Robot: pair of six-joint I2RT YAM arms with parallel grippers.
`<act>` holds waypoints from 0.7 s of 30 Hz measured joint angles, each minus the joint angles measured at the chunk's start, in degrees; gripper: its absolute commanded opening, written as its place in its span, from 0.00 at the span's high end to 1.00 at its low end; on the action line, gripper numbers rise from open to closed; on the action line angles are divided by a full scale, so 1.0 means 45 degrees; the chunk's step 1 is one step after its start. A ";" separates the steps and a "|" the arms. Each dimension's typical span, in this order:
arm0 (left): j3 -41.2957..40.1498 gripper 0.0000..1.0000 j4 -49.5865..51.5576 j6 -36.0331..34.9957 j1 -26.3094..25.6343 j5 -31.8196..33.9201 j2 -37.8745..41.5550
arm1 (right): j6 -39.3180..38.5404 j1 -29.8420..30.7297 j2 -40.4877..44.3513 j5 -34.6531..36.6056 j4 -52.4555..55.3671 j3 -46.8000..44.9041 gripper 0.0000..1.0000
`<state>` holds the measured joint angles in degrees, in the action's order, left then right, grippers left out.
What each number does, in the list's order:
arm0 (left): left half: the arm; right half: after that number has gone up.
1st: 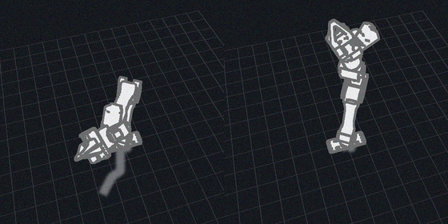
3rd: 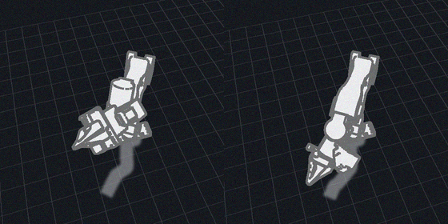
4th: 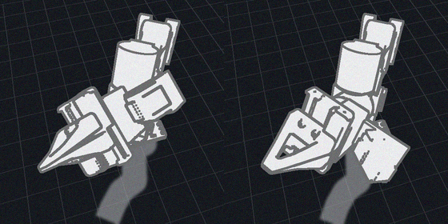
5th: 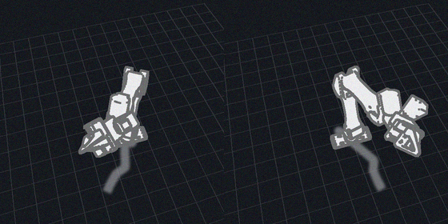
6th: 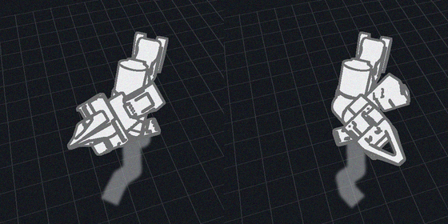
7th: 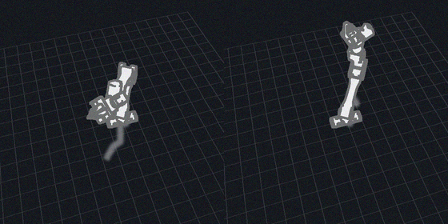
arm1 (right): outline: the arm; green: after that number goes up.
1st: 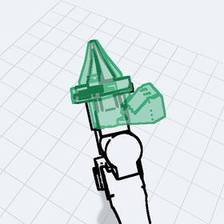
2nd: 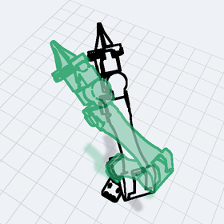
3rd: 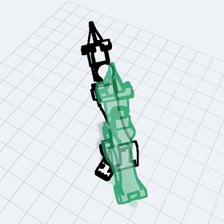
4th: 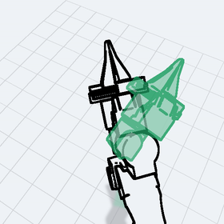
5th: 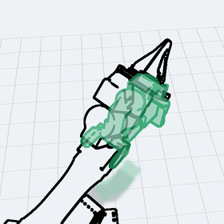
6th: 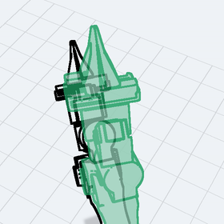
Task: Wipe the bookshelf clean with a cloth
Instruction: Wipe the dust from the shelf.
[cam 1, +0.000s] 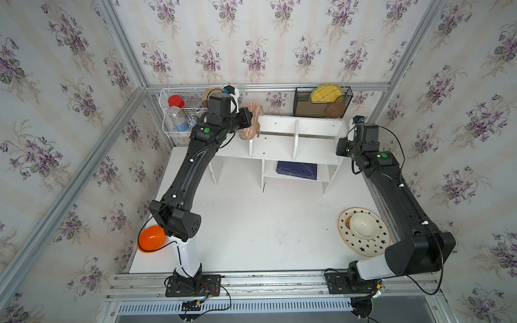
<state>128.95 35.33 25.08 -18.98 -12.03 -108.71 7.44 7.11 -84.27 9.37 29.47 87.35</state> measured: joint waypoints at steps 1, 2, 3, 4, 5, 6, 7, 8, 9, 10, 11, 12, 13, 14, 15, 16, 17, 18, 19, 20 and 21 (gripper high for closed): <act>-0.0087 1.00 0.0126 0.0053 0.0180 0.0199 0.0107 | -0.0044 0.0000 0.0029 -0.0053 -0.0073 -0.0058 1.00; -0.0204 1.00 0.0209 0.0097 0.0340 0.0393 0.0243 | -0.0102 0.0000 0.0068 -0.0141 -0.0136 -0.0117 1.00; -0.0316 1.00 0.0257 0.0136 0.0457 0.0525 0.0408 | -0.0180 -0.0010 0.0131 -0.0248 -0.0238 -0.0204 1.00; -0.0418 1.00 0.0267 0.0131 0.0520 0.0627 0.0617 | -0.0277 -0.0019 0.0209 -0.0359 -0.0345 -0.0311 1.00; -0.0505 1.00 0.0262 0.0126 0.0525 0.0651 0.0811 | -0.0369 -0.0039 0.0301 -0.0529 -0.0452 -0.0418 1.00; -0.0588 1.00 0.0257 0.0121 0.0520 0.0646 0.1010 | -0.0447 -0.0083 0.0389 -0.0695 -0.0505 -0.0500 1.00; -0.0709 1.00 0.0219 0.0107 0.0486 0.0641 0.1243 | -0.0549 -0.0092 0.0457 -0.0821 -0.0505 -0.0539 1.00; -0.0845 1.00 0.0194 0.0058 0.0471 0.0607 0.1452 | -0.0651 -0.0097 0.0486 -0.0928 -0.0457 -0.0539 1.00; -0.1001 1.00 0.0189 0.0024 0.0466 0.0597 0.1661 | -0.0719 -0.0097 0.0500 -0.1010 -0.0403 -0.0525 1.00; -0.1156 1.00 0.0189 0.0010 0.0471 0.0607 0.1855 | -0.0806 -0.0097 0.0500 -0.1146 -0.0364 -0.0500 1.00; -0.1297 1.00 0.0189 -0.0053 0.0476 0.0607 0.2050 | -0.0903 -0.0097 0.0515 -0.1248 -0.0325 -0.0481 1.00; -0.1399 1.00 0.0194 -0.0112 0.0476 0.0612 0.2200 | -0.0947 -0.0097 0.0559 -0.1307 -0.0272 -0.0481 1.00; -0.1467 1.00 0.0194 -0.0170 0.0491 0.0622 0.2327 | -0.0962 -0.0097 0.0631 -0.1389 -0.0185 -0.0481 1.00; -0.1520 1.00 0.0194 -0.0219 0.0495 0.0661 0.2463 | -0.0976 -0.0092 0.0709 -0.1472 -0.0049 -0.0486 1.00; -0.1549 1.00 0.0194 -0.0257 0.0500 0.0675 0.2574 | -0.0981 -0.0087 0.0801 -0.1549 0.0141 -0.0481 1.00; -0.1579 1.00 0.0194 -0.0311 0.0500 0.0675 0.2676 | -0.0991 -0.0083 0.0860 -0.1603 0.0340 -0.0442 1.00; -0.1583 1.00 0.0199 -0.0321 0.0500 0.0670 0.2764 | -0.1025 -0.0083 0.0879 -0.1695 0.0593 -0.0340 1.00; -0.1588 1.00 0.0199 -0.0364 0.0500 0.0670 0.2846 | -0.1093 -0.0083 0.0884 -0.1787 0.0797 -0.0248 1.00; -0.1593 1.00 0.0199 -0.0408 0.0500 0.0665 0.2909 | -0.1185 -0.0083 0.0884 -0.1904 0.0937 -0.0180 1.00; -0.1608 1.00 0.0194 -0.0413 0.0500 0.0661 0.2953 | -0.1287 -0.0083 0.0903 -0.2040 0.1044 -0.0141 1.00; -0.1647 1.00 0.0194 -0.0432 0.0500 0.0656 0.2997 | -0.1375 -0.0083 0.0937 -0.2210 0.1166 -0.0107 1.00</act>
<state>121.54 36.21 23.14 -16.73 -9.08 -95.22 1.26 6.74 -80.05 -0.58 34.72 86.87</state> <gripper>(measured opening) 0.092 0.178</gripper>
